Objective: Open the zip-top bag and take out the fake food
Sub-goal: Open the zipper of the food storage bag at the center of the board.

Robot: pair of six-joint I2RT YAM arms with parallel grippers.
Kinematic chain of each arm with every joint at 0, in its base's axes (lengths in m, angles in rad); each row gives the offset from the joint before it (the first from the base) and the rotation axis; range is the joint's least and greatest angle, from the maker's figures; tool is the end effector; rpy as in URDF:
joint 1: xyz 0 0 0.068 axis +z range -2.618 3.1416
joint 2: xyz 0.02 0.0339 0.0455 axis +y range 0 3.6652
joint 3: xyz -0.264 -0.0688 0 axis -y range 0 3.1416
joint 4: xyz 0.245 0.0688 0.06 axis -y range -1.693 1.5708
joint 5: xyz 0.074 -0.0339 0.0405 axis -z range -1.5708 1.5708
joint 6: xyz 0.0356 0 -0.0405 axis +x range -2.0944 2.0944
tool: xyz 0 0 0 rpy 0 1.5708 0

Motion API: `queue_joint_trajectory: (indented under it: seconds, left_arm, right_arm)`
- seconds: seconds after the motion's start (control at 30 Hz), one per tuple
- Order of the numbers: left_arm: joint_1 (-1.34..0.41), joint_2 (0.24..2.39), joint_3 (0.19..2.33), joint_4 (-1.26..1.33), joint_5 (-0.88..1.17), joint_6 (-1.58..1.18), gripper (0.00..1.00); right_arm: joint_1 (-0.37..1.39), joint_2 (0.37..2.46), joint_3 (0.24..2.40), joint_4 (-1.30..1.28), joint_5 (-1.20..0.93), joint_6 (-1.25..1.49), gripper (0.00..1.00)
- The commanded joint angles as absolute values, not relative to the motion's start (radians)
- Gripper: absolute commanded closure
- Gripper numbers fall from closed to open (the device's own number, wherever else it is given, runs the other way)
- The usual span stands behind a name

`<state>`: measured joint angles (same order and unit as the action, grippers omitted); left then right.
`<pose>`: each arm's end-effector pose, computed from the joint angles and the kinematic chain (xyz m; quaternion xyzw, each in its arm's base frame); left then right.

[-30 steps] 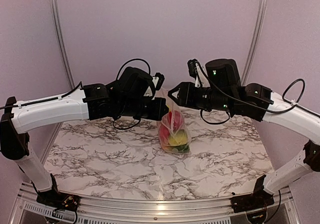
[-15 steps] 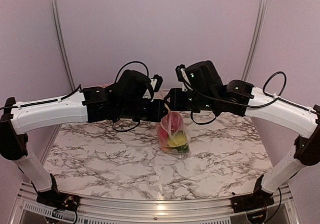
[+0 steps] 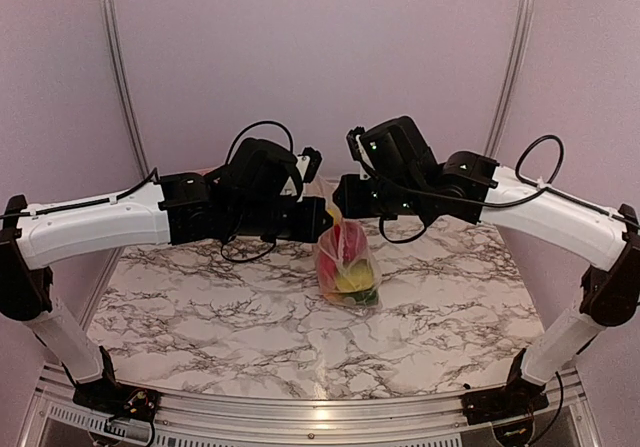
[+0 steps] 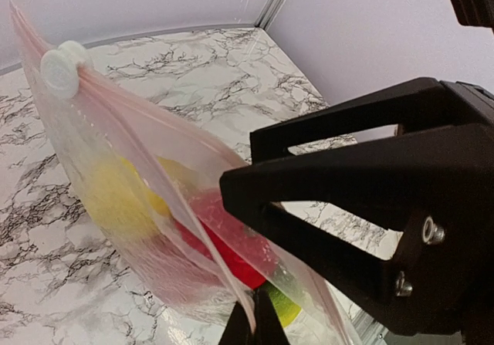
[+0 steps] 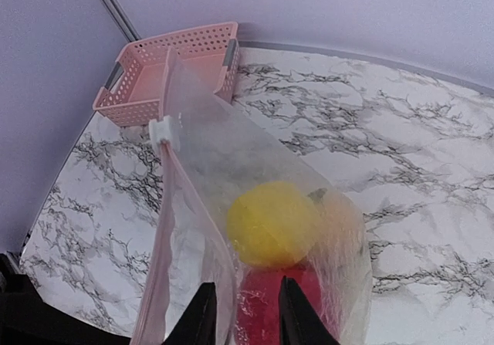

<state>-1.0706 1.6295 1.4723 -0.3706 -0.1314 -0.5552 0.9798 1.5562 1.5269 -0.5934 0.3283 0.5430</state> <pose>0.1870 -0.3323 0.3429 0.1889 0.8450 -0.3219 0.3831 0.2047 0.2845 0.3675 -0.1174 0.8731 0.2055 0.4263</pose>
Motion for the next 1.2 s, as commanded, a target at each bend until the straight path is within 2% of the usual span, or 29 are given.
queue_joint_trajectory:
  seconds: [0.0,0.1,0.27,0.4,0.67,0.87,1.17]
  left_arm:
    - [-1.062,1.583,1.464,-0.339,-0.136,-0.544,1.0]
    - [-1.062,1.584,1.465,-0.336,-0.133,-0.544,1.0]
    - [-1.058,1.578,1.456,-0.334,-0.136,-0.55,1.0]
    - [-1.051,1.566,1.442,-0.325,-0.132,-0.556,1.0]
    - [-1.043,1.637,1.499,-0.267,-0.041,-0.577,1.0]
    - [-1.047,1.737,1.543,-0.124,0.062,-0.678,1.0]
    - [-1.036,1.846,1.441,-0.017,-0.044,-0.805,1.0]
  right_arm:
    - [0.973,1.599,1.6,-0.627,0.322,0.507,0.7]
    - [0.973,1.624,1.616,-0.628,0.31,0.503,0.7]
    - [0.973,1.639,1.65,-0.68,0.37,0.513,0.89]
    - [0.973,1.608,1.685,-0.747,0.47,0.521,1.0]
    - [0.97,1.541,1.773,-0.873,0.65,0.509,1.0]
    - [0.931,1.544,1.856,-0.977,0.75,0.454,1.0]
    - [0.927,1.661,1.821,-1.015,0.745,0.442,1.0]
